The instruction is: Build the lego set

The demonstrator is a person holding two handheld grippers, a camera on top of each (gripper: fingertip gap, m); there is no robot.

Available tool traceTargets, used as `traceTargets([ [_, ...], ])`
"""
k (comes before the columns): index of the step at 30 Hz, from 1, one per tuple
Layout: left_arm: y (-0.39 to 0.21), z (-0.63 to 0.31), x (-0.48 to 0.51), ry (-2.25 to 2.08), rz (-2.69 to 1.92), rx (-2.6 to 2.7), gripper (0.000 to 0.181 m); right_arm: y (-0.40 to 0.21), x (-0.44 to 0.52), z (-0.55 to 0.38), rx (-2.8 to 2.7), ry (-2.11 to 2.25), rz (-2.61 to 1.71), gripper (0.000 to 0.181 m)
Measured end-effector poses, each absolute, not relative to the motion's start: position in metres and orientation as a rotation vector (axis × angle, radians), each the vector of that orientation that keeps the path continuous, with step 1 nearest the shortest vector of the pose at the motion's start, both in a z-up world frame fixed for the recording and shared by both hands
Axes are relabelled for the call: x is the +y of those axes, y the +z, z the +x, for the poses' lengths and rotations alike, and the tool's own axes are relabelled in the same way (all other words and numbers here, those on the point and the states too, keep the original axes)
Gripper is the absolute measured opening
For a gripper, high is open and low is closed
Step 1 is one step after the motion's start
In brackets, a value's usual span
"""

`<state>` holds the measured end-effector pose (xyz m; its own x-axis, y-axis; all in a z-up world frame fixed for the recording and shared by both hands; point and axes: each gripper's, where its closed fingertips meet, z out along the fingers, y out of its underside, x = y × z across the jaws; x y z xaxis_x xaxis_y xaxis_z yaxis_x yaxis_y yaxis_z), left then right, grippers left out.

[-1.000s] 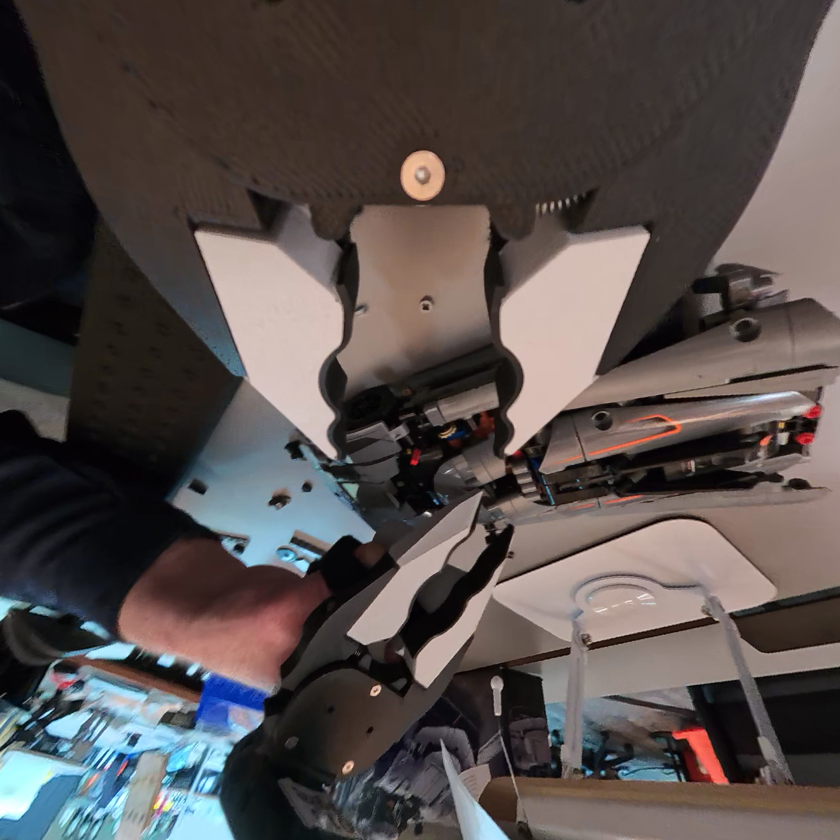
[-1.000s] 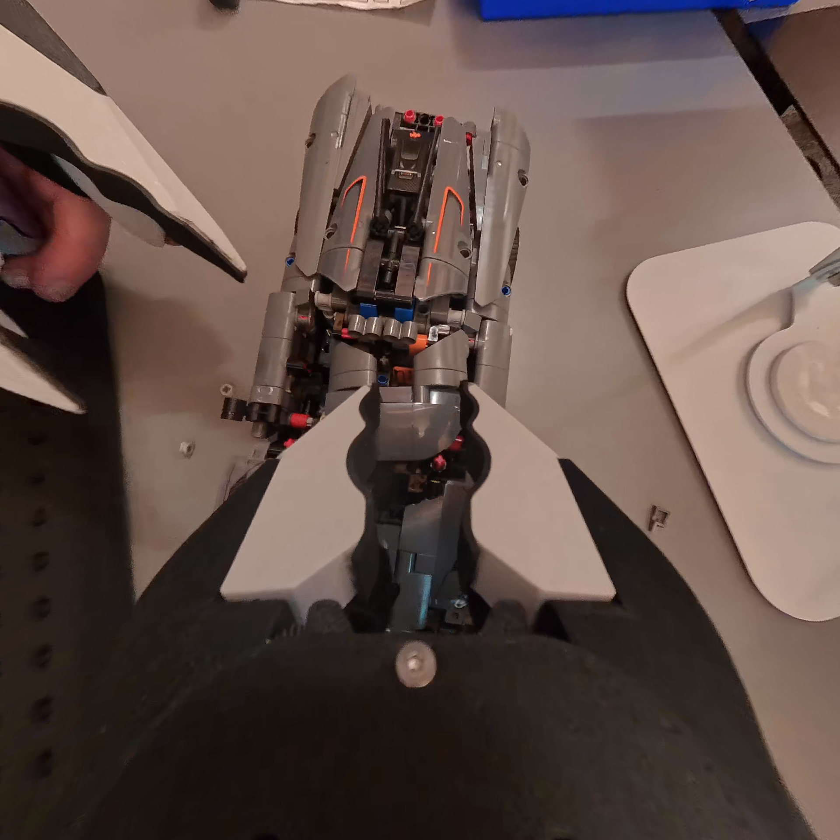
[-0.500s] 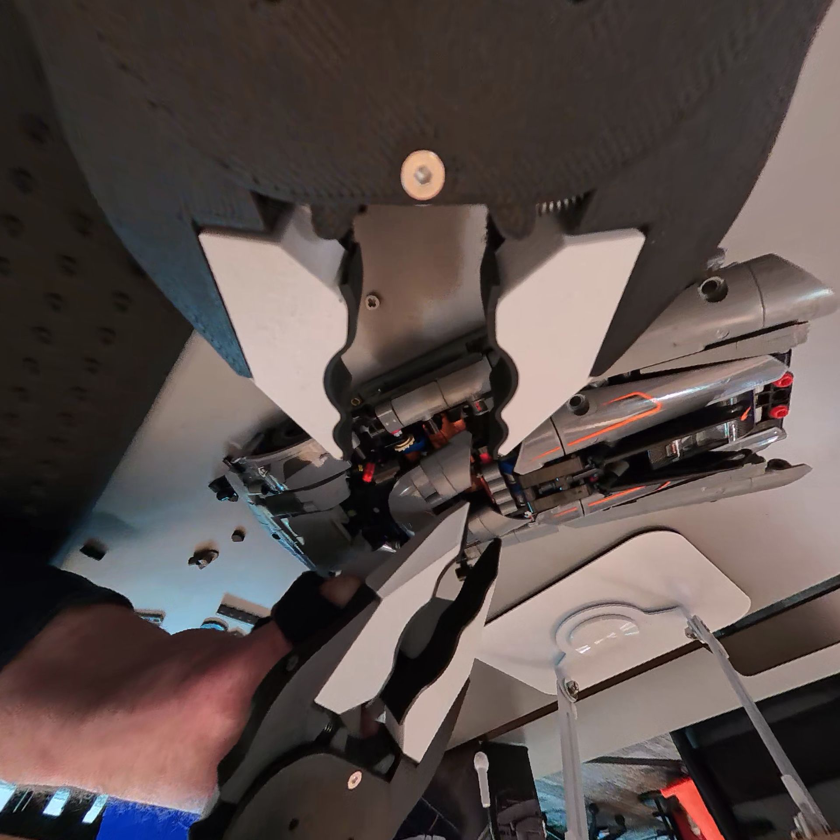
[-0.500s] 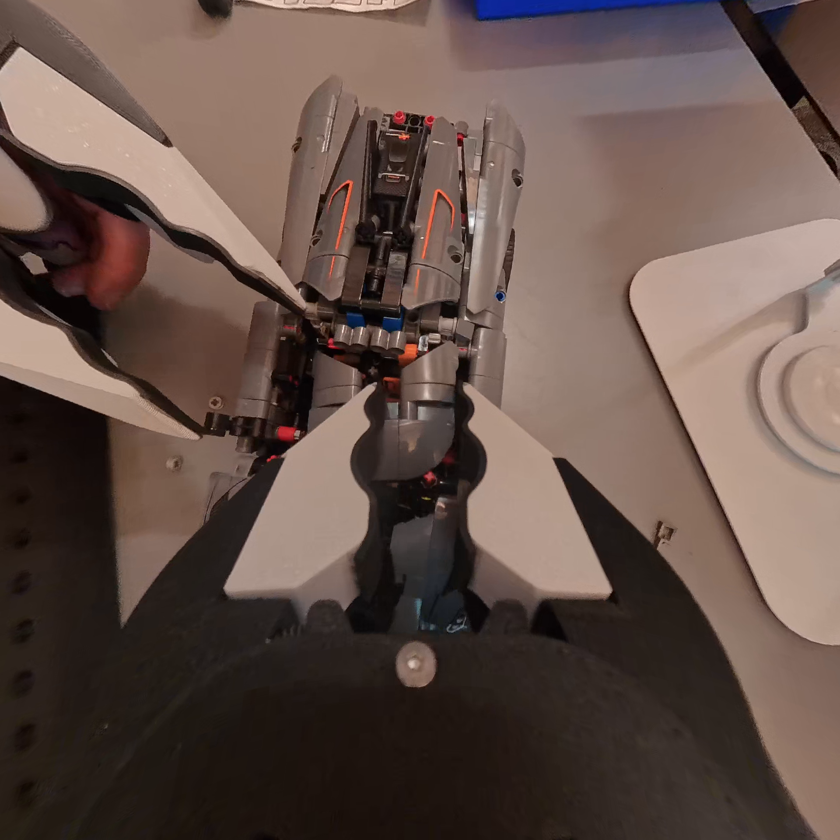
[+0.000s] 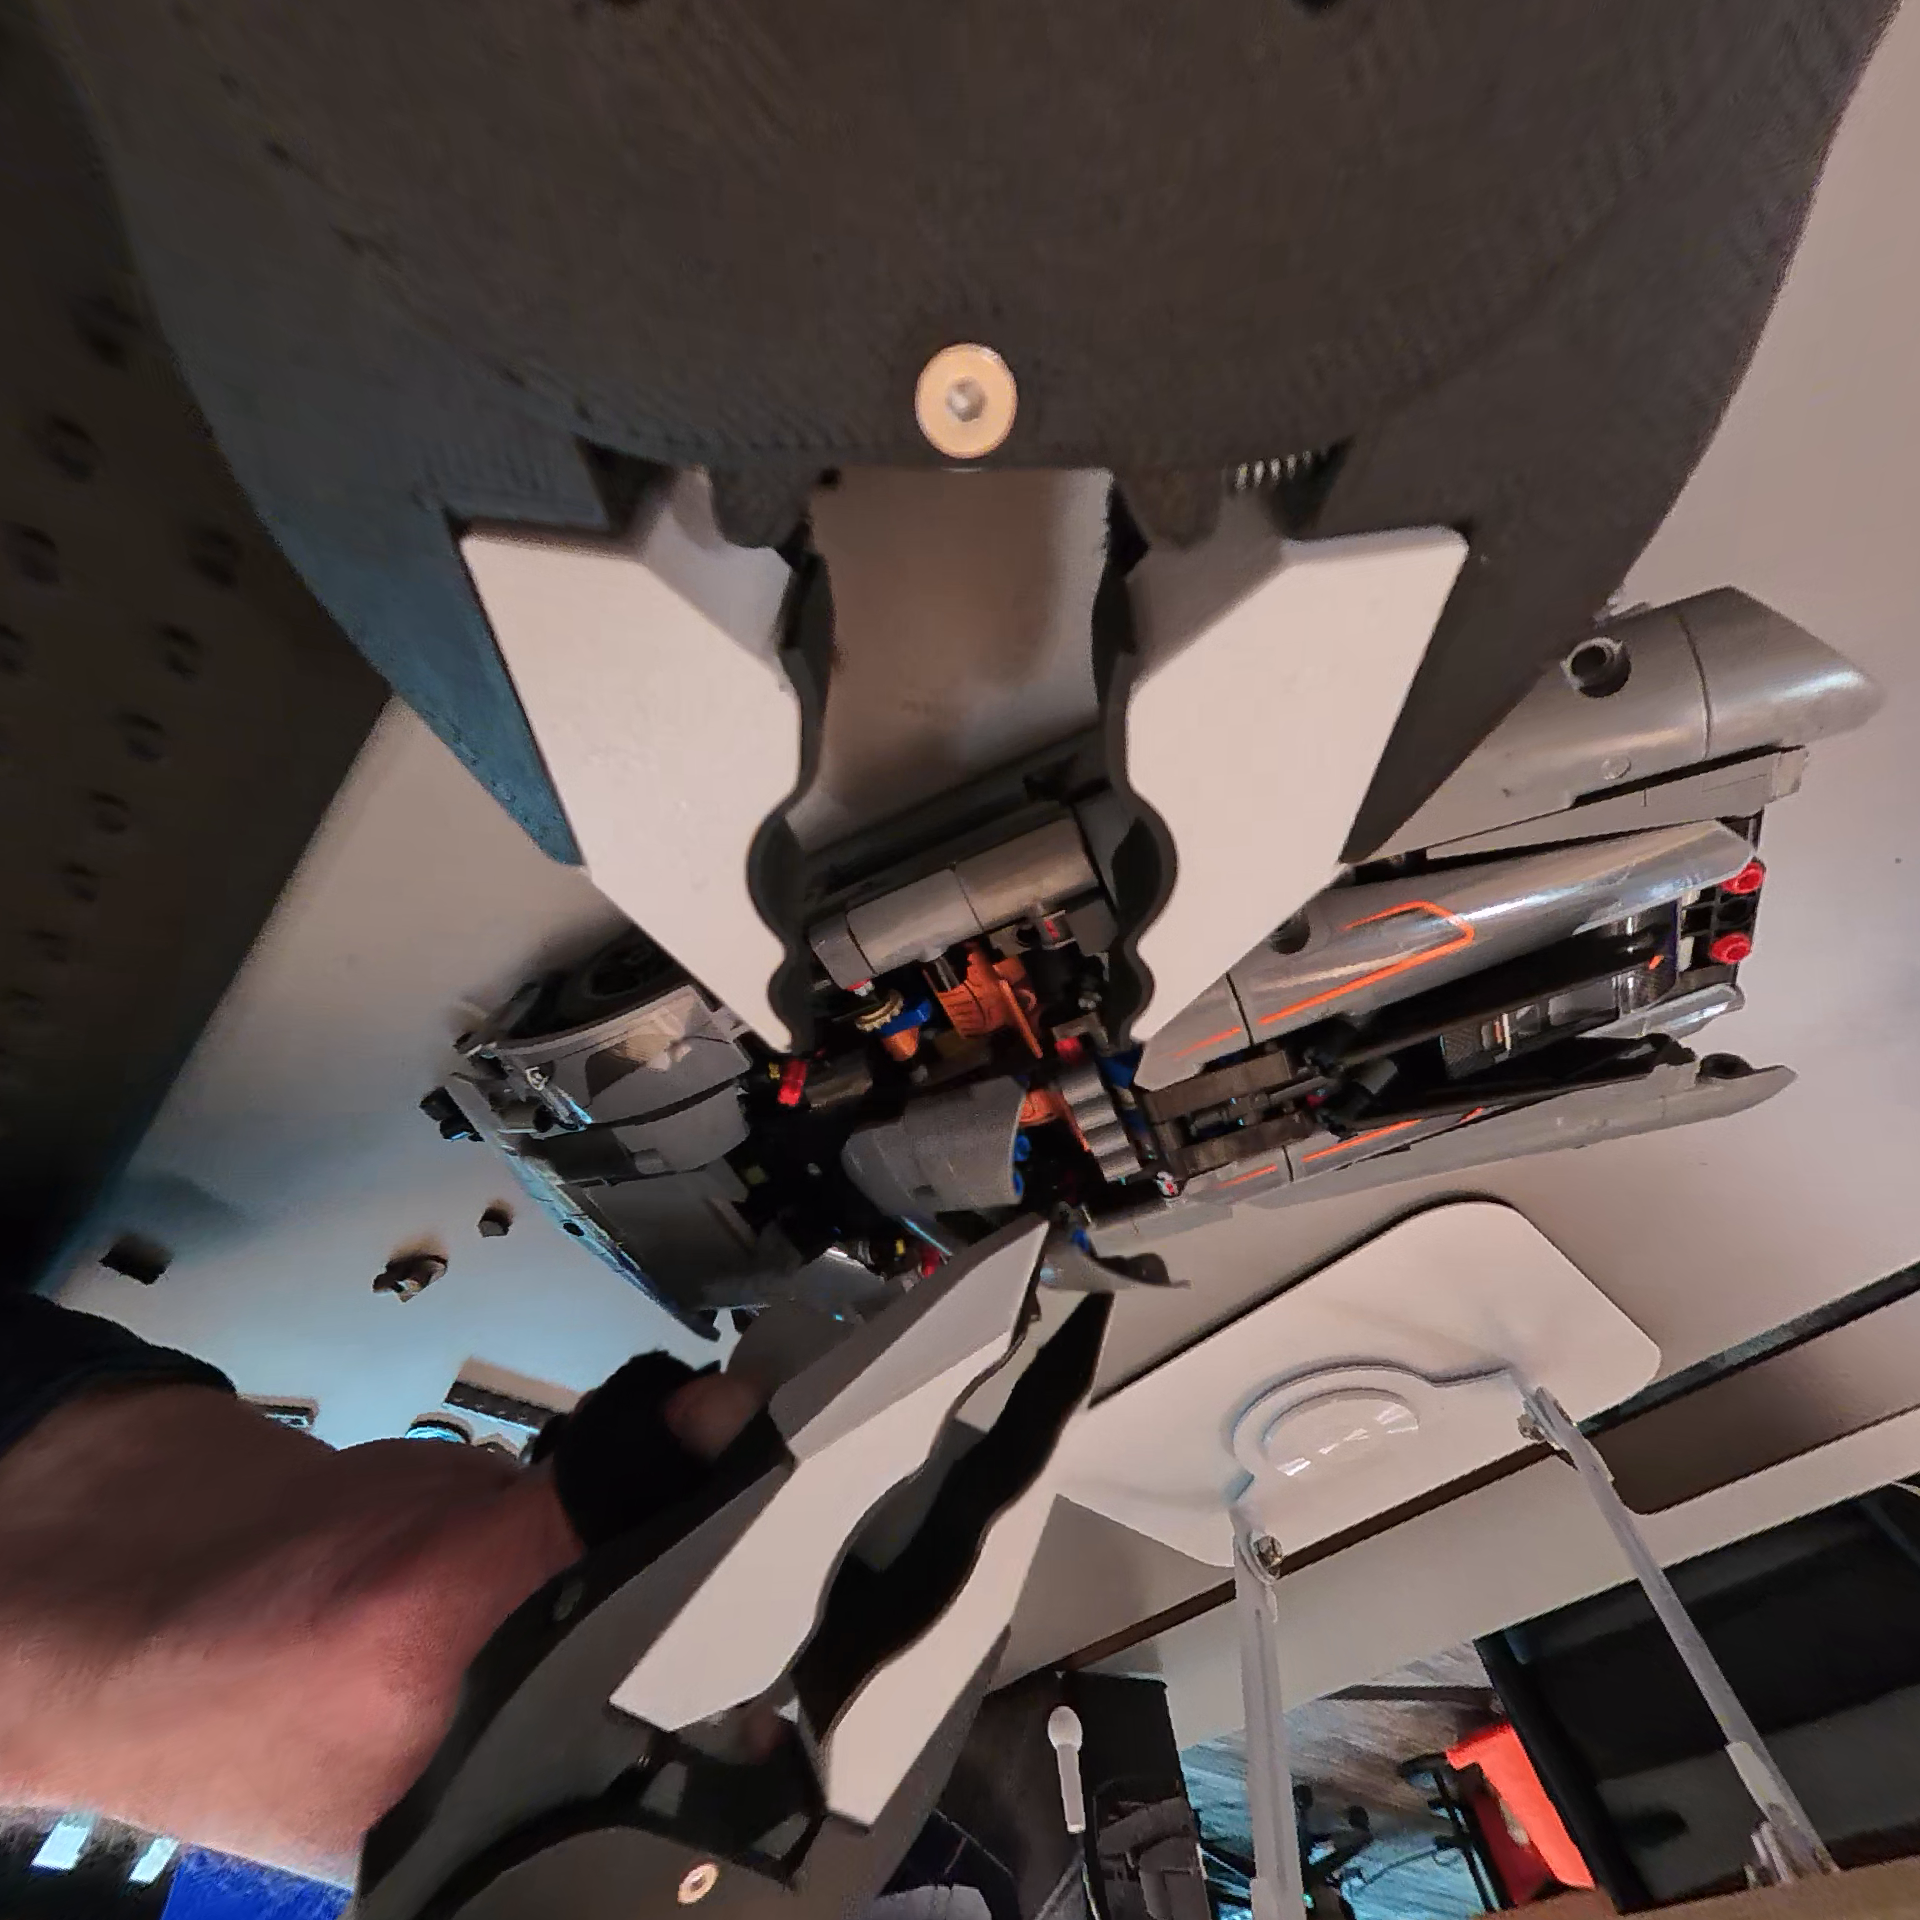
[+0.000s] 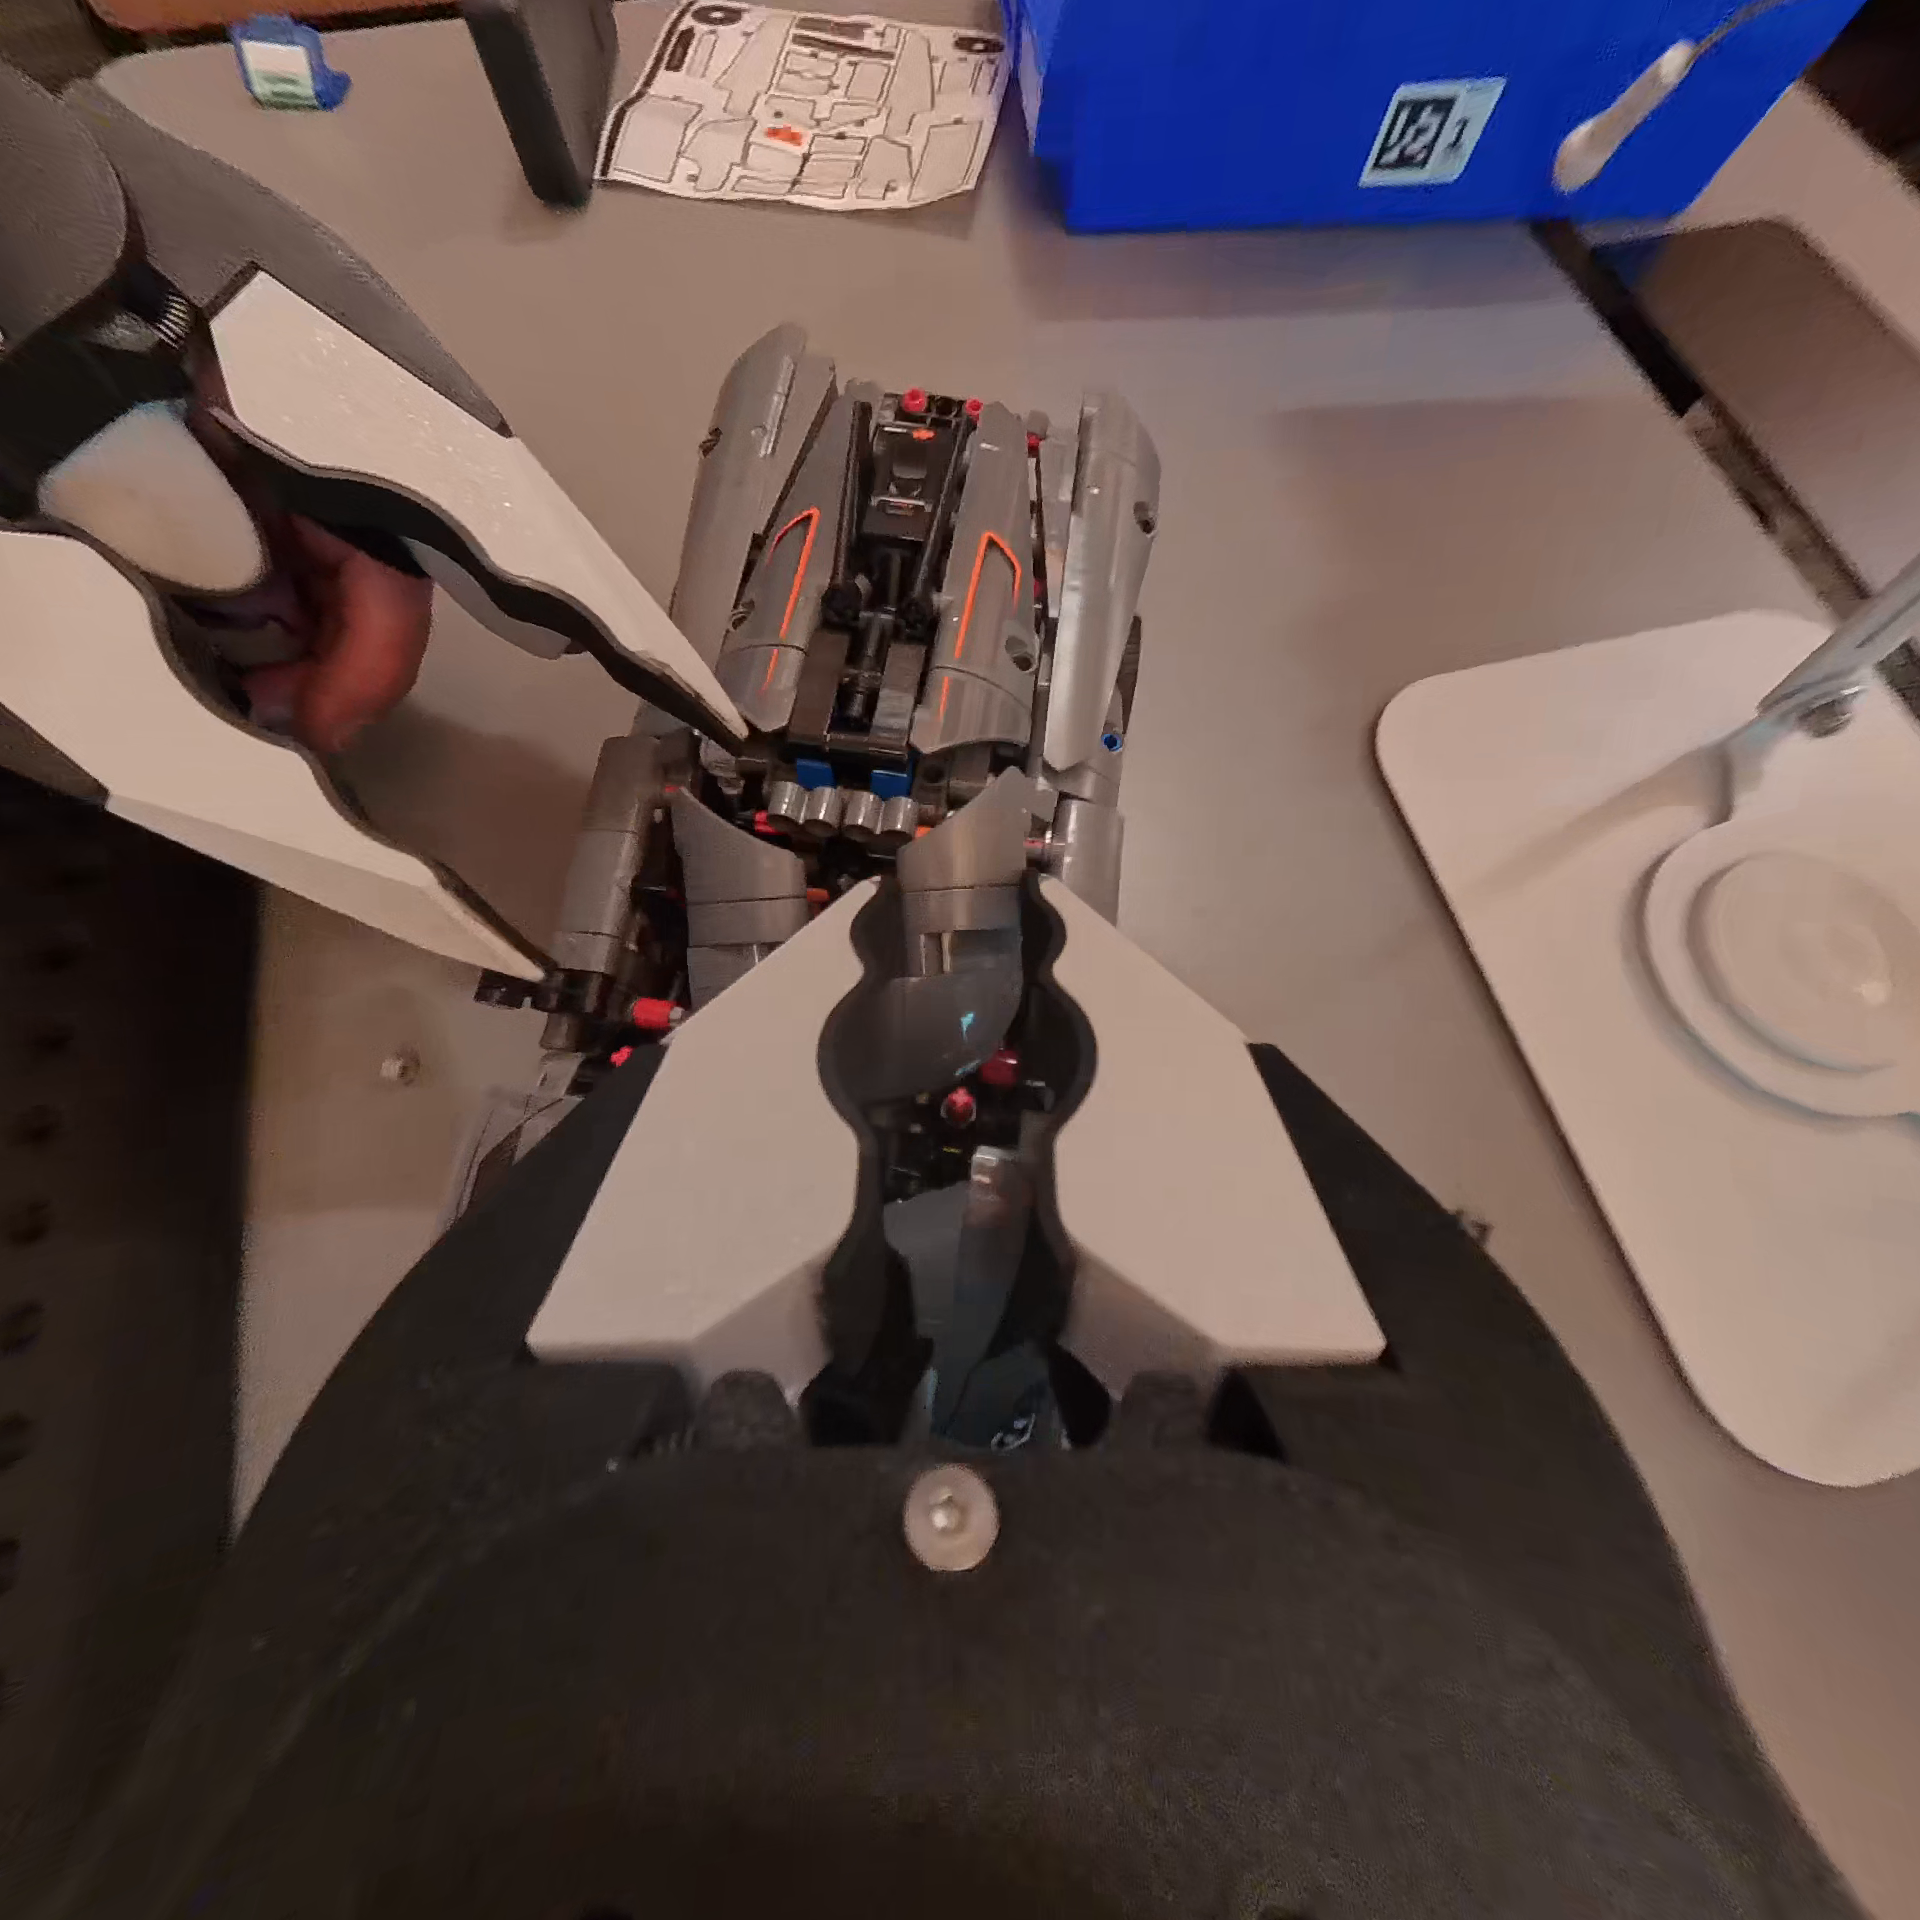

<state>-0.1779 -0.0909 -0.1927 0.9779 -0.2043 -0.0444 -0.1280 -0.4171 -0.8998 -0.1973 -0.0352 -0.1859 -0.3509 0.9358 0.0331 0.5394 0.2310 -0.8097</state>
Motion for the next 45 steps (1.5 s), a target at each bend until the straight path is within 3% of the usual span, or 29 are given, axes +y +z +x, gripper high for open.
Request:
traceTargets([
  [6, -0.185, -0.182, -0.088, -0.030, -1.961, 0.238, 0.052, -0.162, -0.052, -0.199, -1.931, 0.951, -1.054, 0.020],
  [9, -0.185, -0.182, -0.087, 0.003, -1.959, 0.256, 0.051, -0.157, -0.057, -0.198, -1.914, 0.884, -0.956, 0.000],
  [17, -0.190, -0.178, -0.084, 0.032, -1.977, 0.304, 0.044, -0.168, -0.055, -0.197, -1.951, 0.907, -1.018, 0.006],
  [21, -0.190, -0.183, -0.084, 0.028, -1.981, 0.269, 0.042, -0.177, -0.054, -0.192, -2.031, 0.946, -1.087, 0.030],
  [35, -0.194, -0.183, -0.083, 0.027, -1.996, 0.260, 0.040, -0.200, -0.062, -0.191, -2.163, 0.722, -0.989, 0.020],
  [39, -0.194, -0.183, -0.083, 0.029, -1.997, 0.261, 0.039, -0.194, -0.063, -0.187, -2.154, 0.769, -0.968, 0.000],
  [41, -0.195, -0.184, -0.083, 0.026, -2.000, 0.261, 0.039, -0.195, -0.061, -0.186, -2.157, 0.768, -0.986, 0.000],
  [45, -0.196, -0.184, -0.083, 0.018, -2.002, 0.257, 0.039, -0.200, -0.059, -0.188, -2.166, 0.714, -0.979, 0.016],
])
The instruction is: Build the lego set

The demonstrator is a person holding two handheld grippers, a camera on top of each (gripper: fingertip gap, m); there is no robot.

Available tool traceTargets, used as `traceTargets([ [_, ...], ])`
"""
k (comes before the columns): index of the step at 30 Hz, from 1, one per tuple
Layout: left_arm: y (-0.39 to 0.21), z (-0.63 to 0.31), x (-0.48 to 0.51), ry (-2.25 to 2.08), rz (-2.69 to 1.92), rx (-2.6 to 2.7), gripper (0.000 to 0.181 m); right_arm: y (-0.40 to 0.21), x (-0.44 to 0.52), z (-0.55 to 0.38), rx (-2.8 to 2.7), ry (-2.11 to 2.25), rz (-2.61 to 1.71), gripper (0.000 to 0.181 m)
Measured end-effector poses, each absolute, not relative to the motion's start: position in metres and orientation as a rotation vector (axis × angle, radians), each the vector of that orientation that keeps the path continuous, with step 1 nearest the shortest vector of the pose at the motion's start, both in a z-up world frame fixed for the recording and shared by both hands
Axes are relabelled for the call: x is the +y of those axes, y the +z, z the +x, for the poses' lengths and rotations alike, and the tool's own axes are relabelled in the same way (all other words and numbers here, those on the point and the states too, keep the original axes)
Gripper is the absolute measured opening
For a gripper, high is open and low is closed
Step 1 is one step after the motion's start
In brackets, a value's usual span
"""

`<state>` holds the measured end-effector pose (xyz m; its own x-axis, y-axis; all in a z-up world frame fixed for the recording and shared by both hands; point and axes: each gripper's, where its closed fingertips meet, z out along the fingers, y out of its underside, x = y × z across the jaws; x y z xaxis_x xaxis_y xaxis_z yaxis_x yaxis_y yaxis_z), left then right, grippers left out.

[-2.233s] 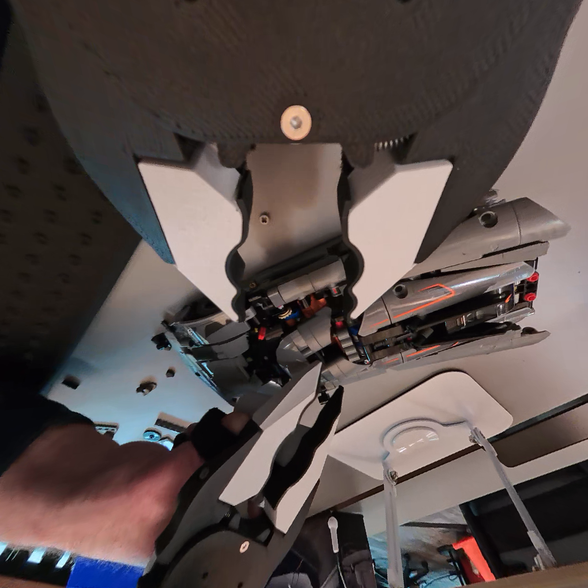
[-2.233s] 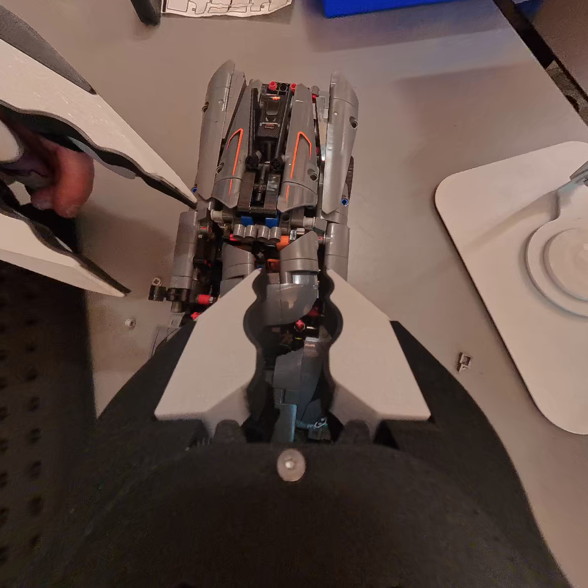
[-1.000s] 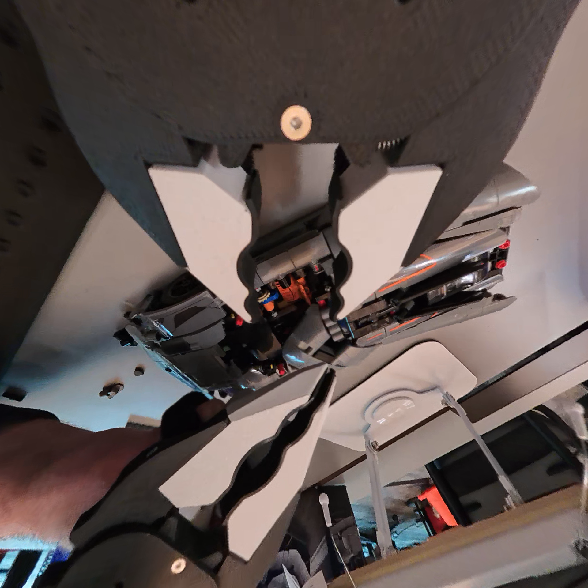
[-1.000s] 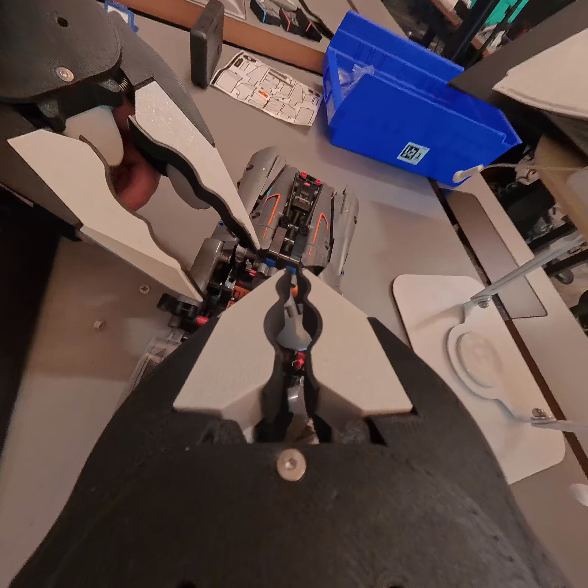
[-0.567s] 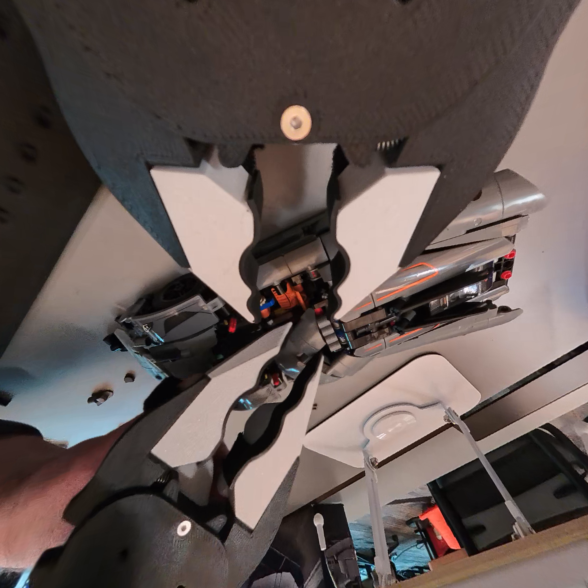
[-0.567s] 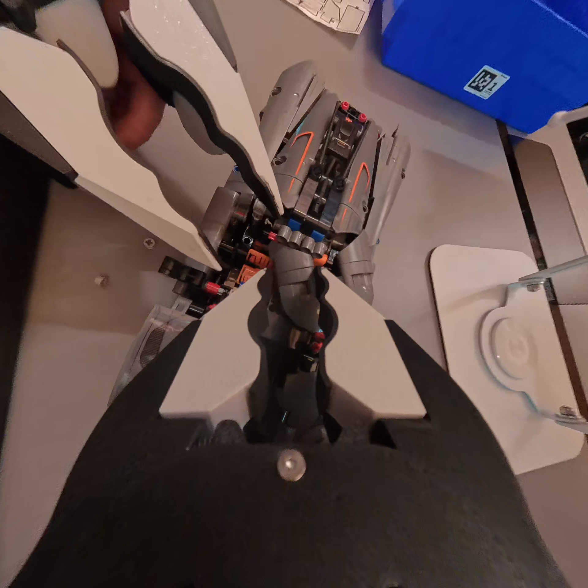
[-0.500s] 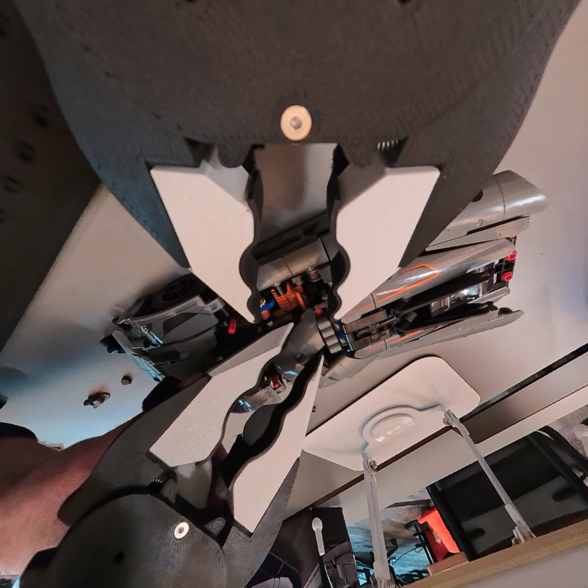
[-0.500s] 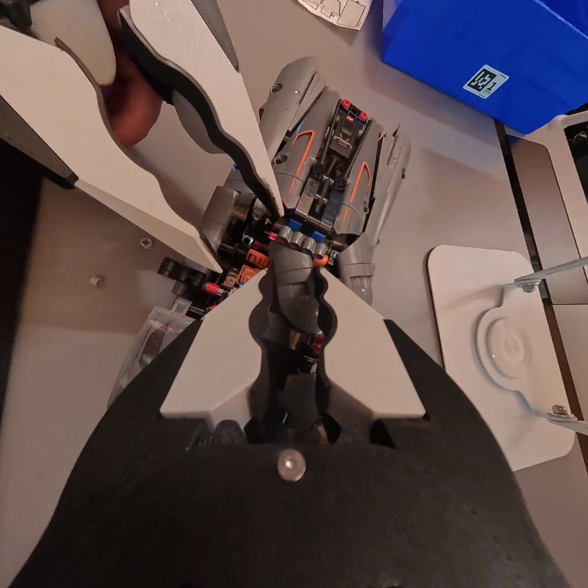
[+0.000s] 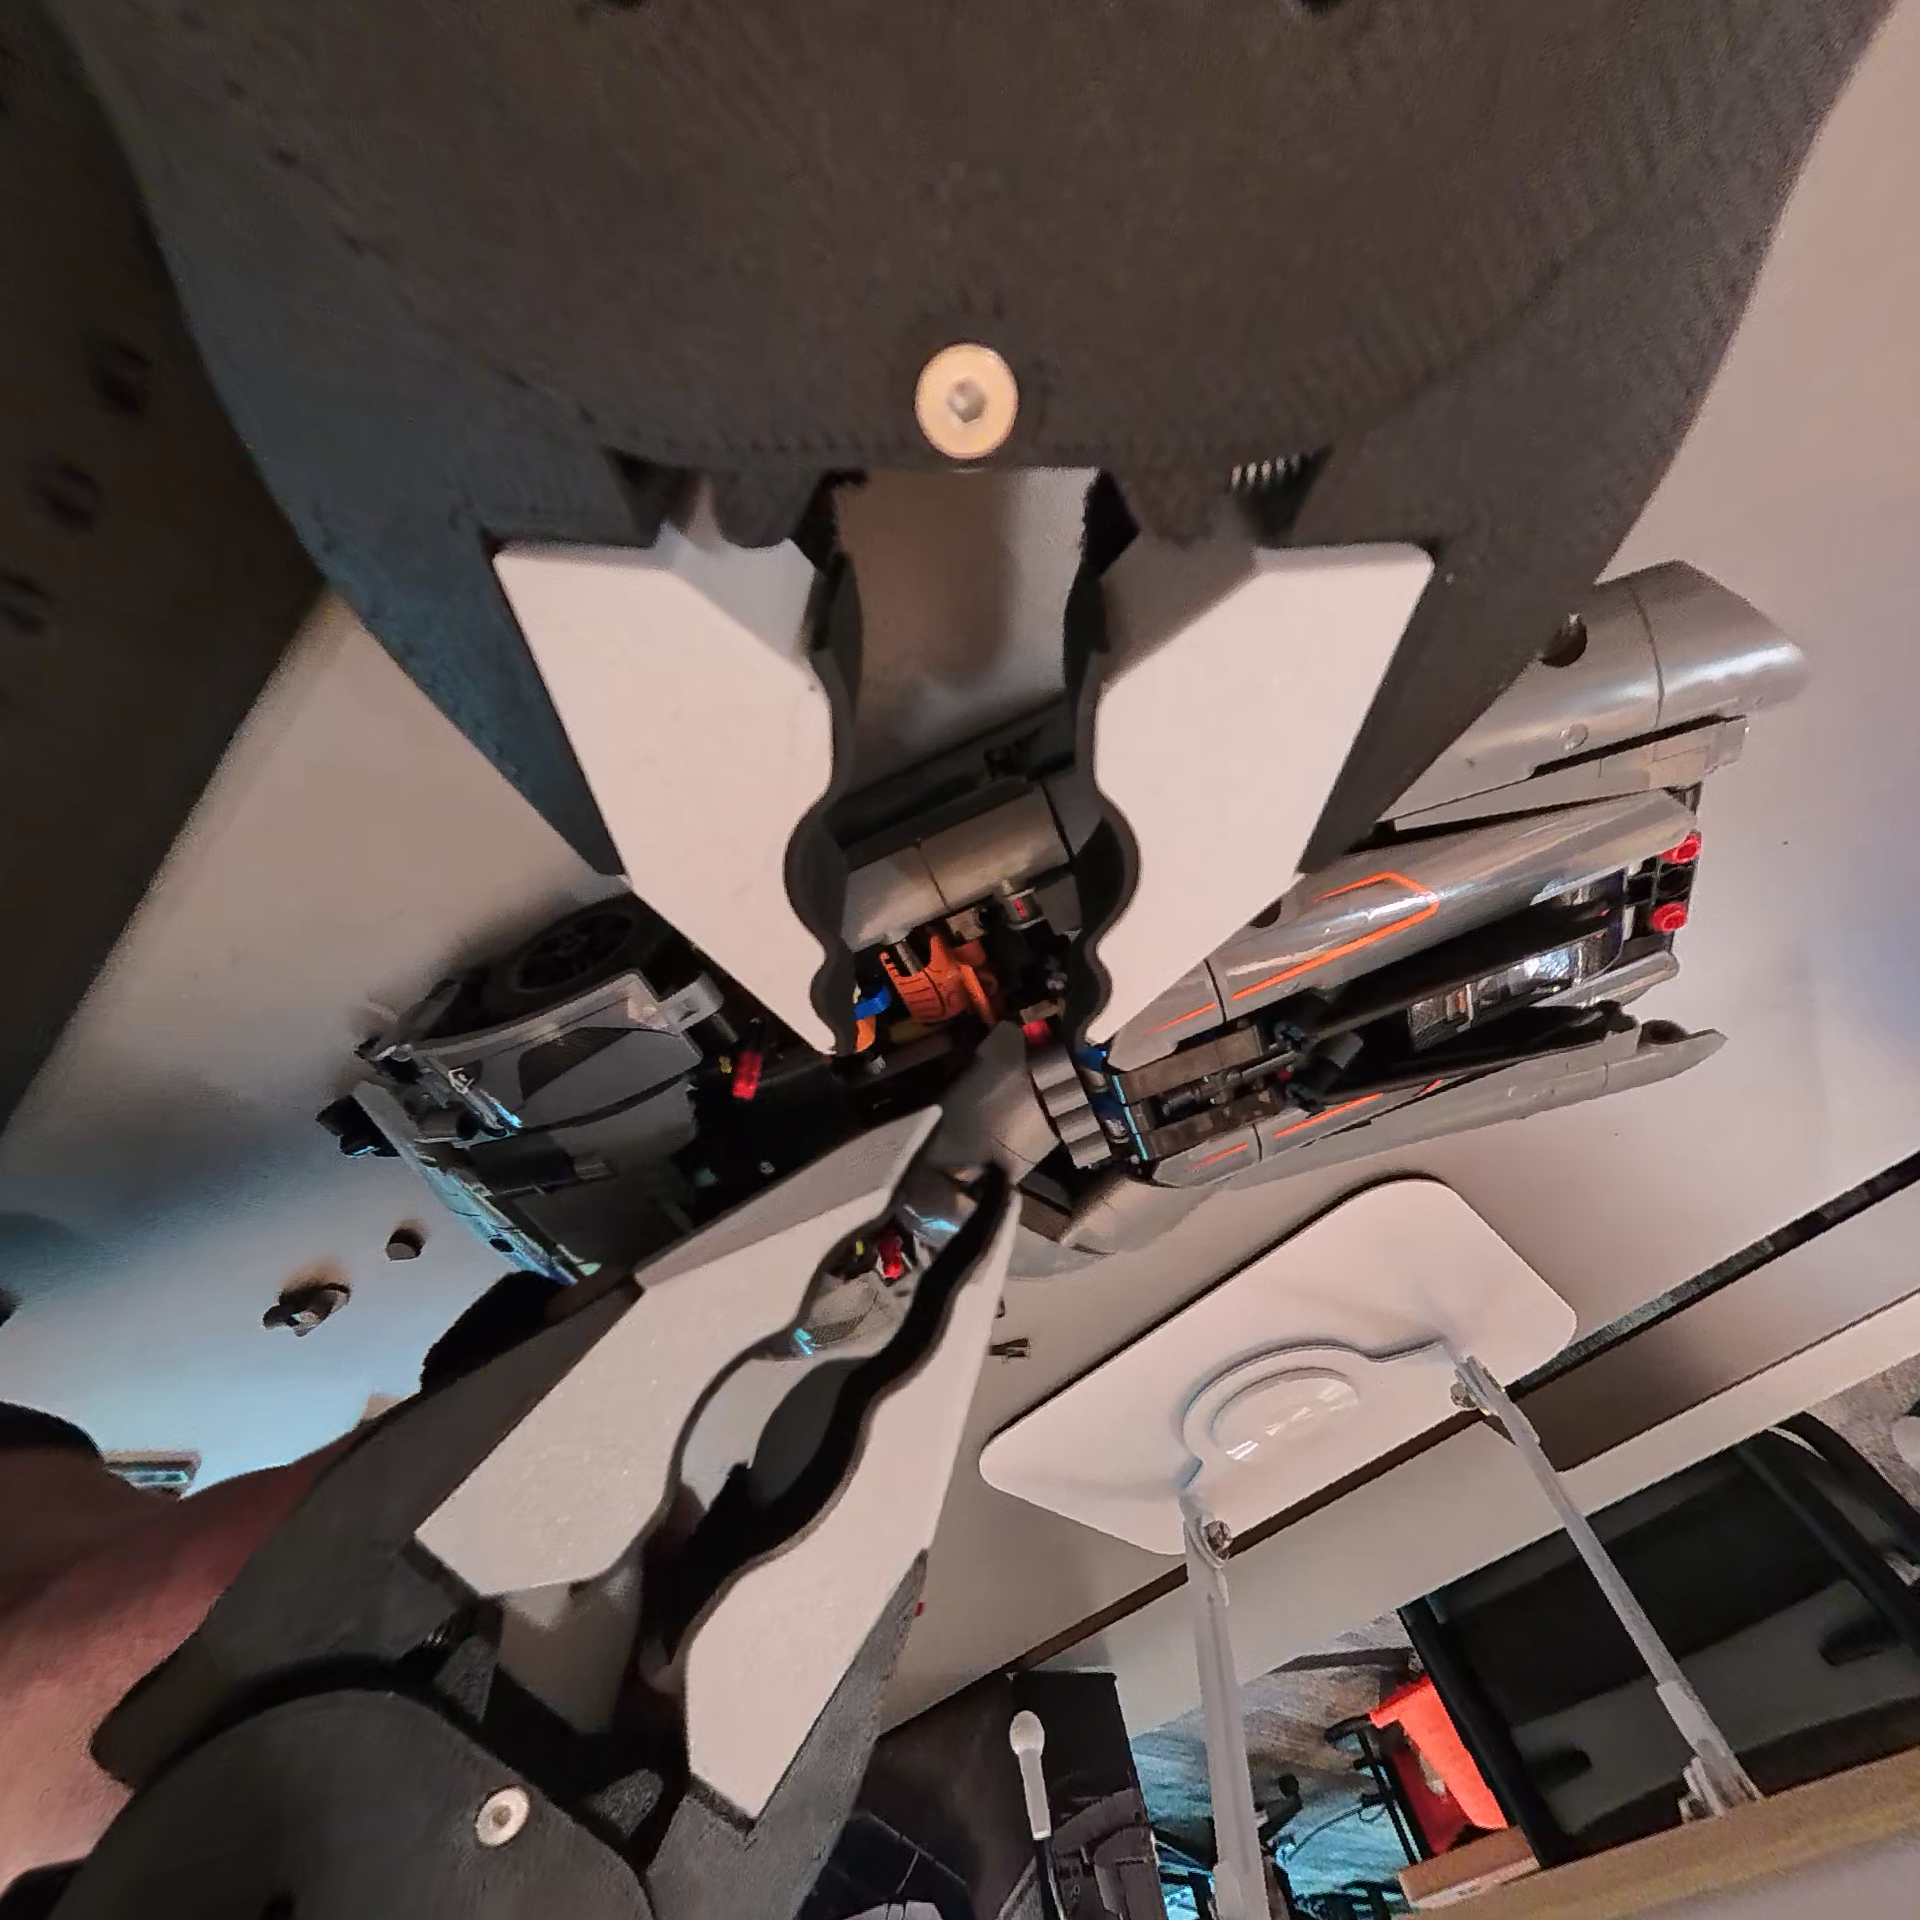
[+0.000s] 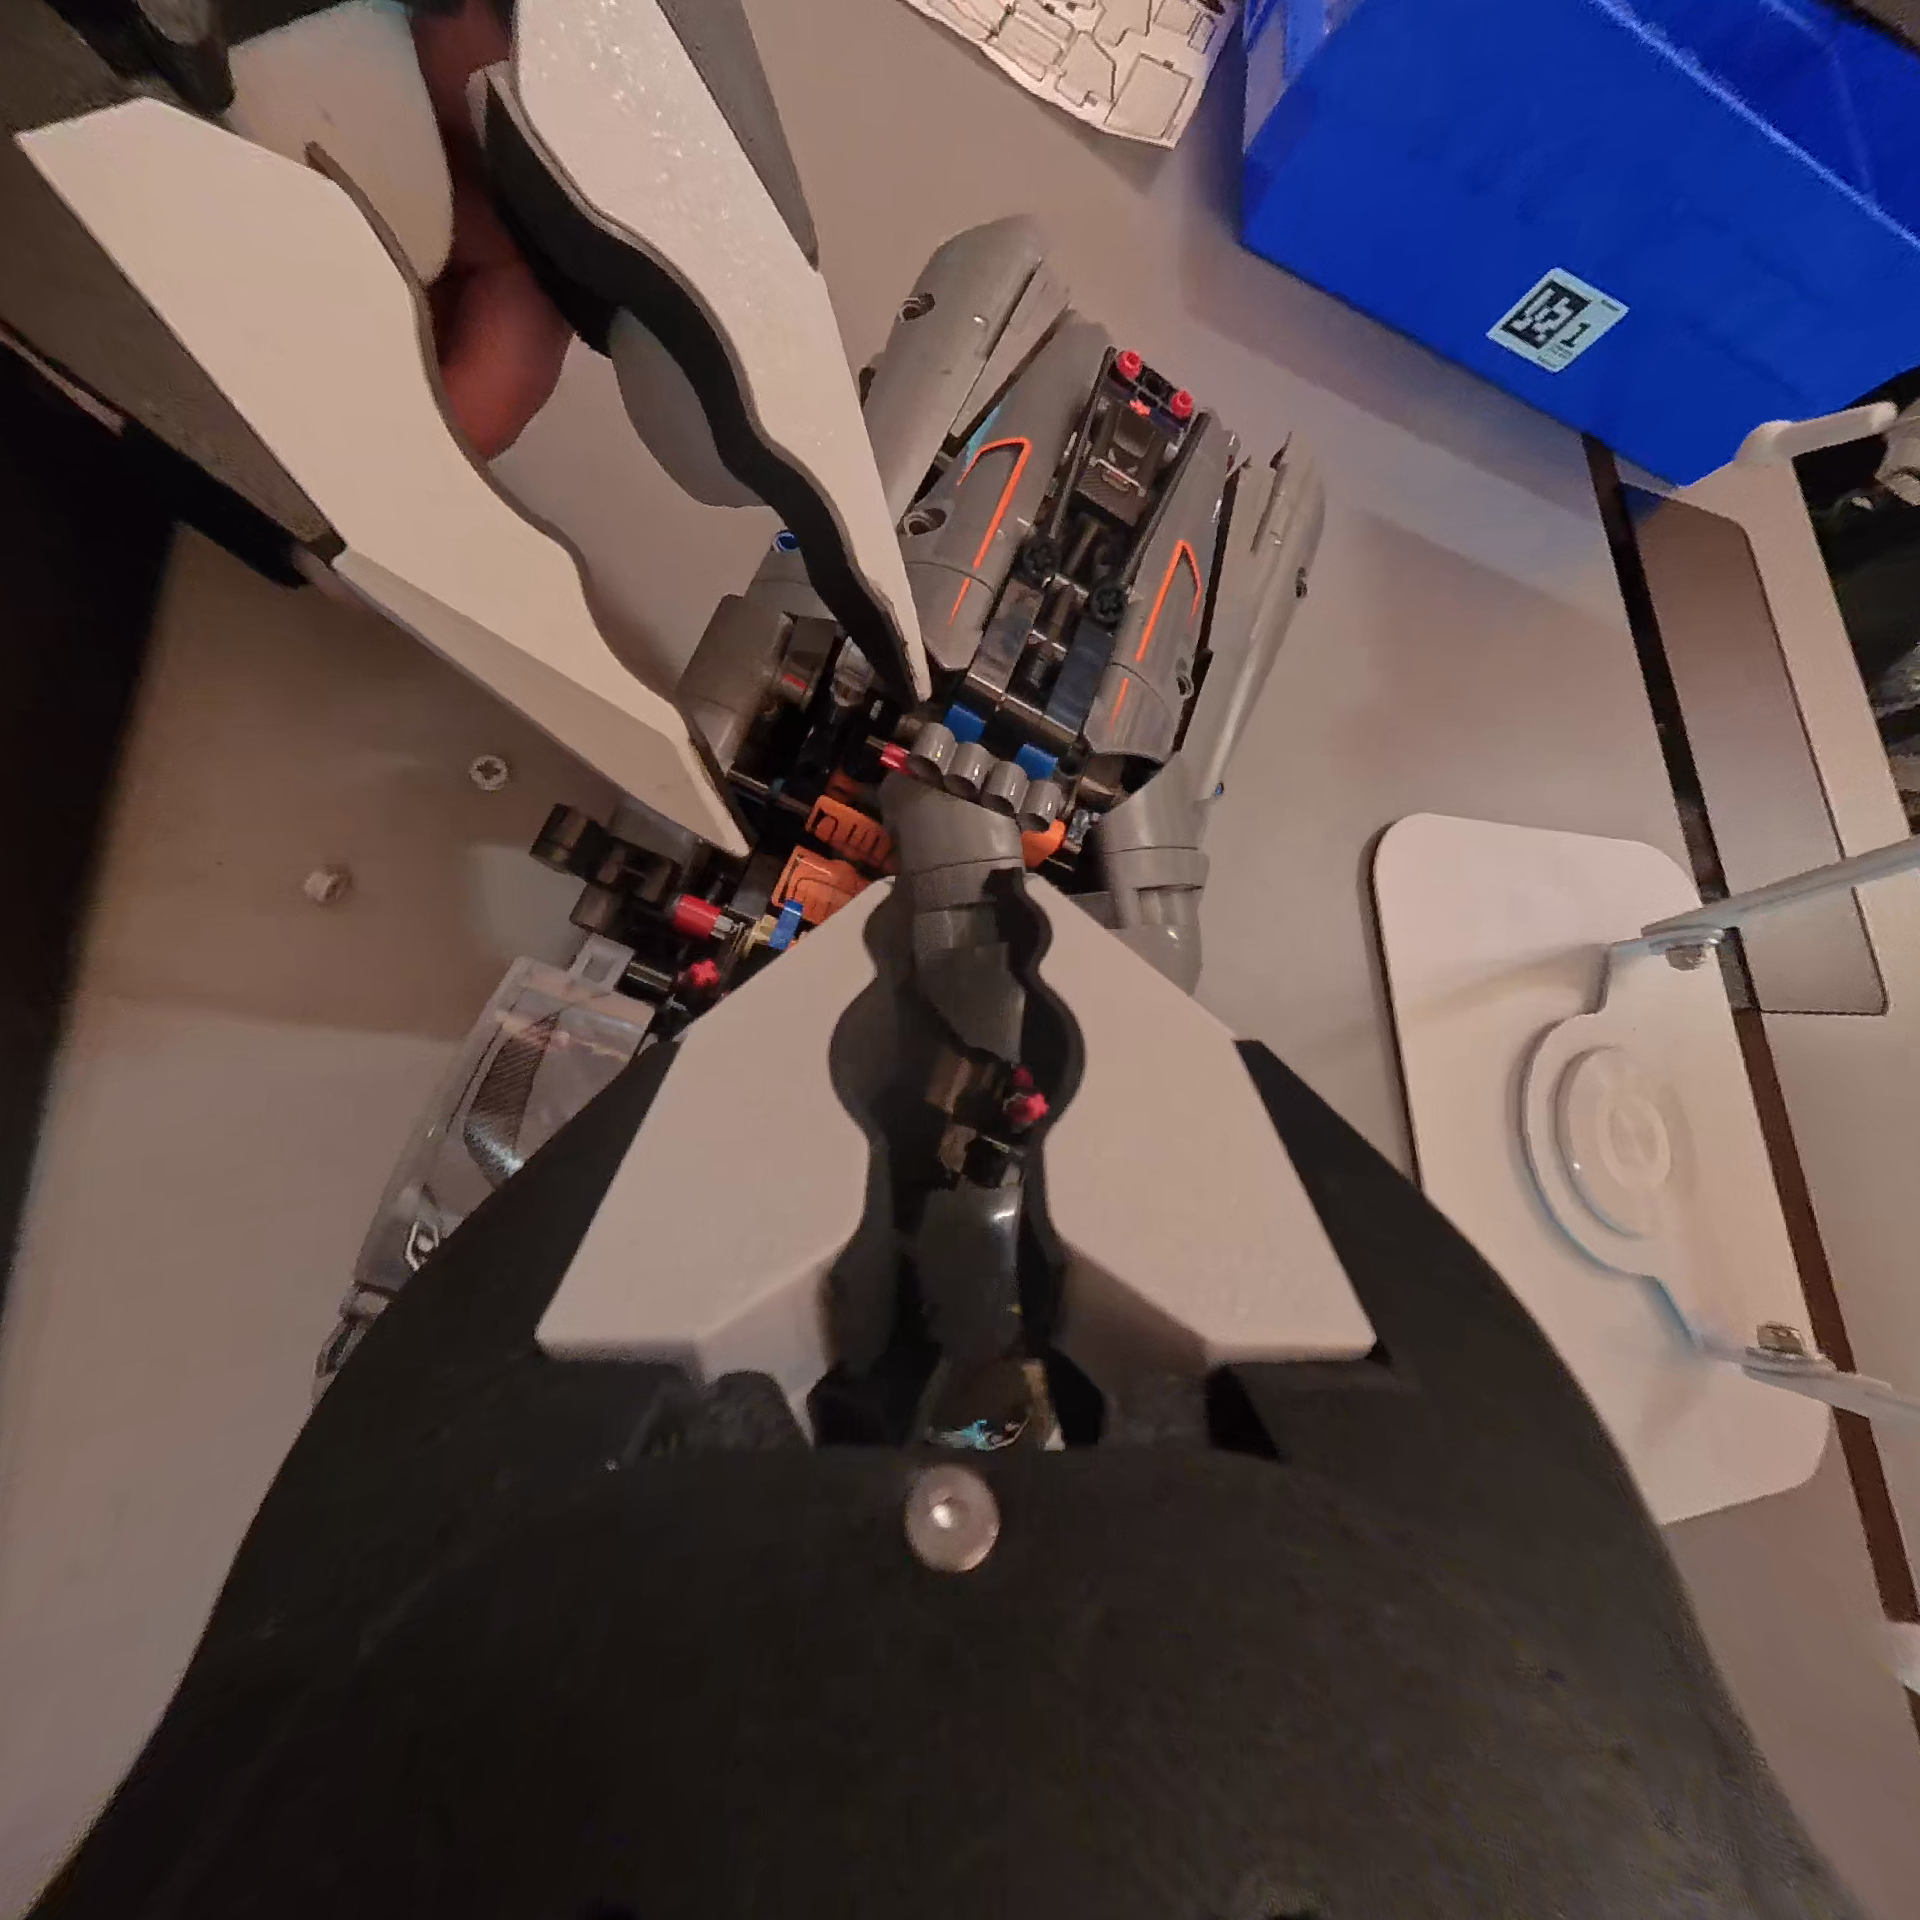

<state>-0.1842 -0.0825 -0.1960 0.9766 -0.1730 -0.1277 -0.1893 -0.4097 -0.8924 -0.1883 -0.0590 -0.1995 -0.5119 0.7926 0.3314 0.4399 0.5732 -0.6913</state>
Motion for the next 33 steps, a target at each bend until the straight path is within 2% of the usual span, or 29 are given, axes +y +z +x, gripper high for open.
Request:
traceTargets([
  [4, -0.197, -0.184, -0.082, 0.014, -2.006, 0.258, 0.039, -0.202, -0.063, -0.191, -2.186, 0.674, -0.956, 0.031],
  [17, -0.197, -0.186, -0.082, 0.006, -2.004, 0.245, 0.041, -0.193, -0.062, -0.197, -2.170, 0.586, -0.927, 0.037],
  [26, -0.198, -0.187, -0.081, 0.007, -2.006, 0.242, 0.042, -0.209, -0.064, -0.200, -2.233, 0.513, -0.913, 0.025],
  [33, -0.198, -0.187, -0.082, 0.013, -2.005, 0.241, 0.042, -0.200, -0.065, -0.196, -2.208, 0.586, -0.935, 0.024],
])
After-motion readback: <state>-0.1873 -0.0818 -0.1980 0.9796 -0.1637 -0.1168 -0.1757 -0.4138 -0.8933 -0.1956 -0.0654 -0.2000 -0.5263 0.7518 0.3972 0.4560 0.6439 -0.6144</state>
